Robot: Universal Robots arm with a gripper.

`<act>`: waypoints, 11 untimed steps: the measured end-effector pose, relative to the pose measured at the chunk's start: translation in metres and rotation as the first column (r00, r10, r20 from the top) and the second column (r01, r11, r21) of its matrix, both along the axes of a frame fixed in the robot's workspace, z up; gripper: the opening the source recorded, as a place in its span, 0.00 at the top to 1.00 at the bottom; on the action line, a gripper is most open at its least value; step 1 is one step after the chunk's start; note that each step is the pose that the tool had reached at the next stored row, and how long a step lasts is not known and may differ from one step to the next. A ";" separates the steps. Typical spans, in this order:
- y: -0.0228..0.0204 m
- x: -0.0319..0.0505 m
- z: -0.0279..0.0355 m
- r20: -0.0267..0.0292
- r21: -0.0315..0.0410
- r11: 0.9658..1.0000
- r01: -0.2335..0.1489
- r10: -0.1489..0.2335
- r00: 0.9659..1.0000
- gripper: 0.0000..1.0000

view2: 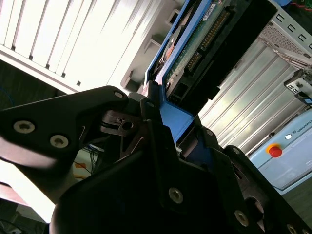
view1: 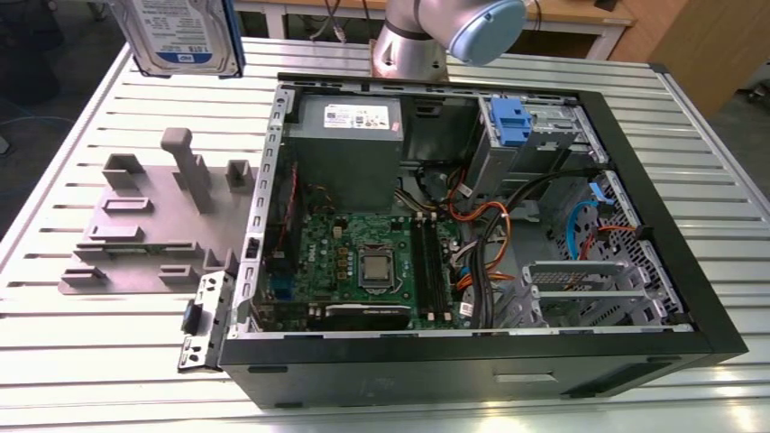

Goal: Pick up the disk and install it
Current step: 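Pick up the disk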

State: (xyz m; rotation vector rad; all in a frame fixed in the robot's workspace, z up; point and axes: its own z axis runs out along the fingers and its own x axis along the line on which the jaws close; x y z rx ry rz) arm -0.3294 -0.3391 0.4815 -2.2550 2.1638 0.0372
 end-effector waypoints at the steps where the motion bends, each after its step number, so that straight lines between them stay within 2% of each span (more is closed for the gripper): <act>1: 0.0000 0.0008 0.0000 0.000 0.000 1.000 0.000 0.000 1.000 0.64; 11: 0.0000 0.0035 -0.0001 0.000 0.000 1.000 0.004 -0.004 1.000 0.64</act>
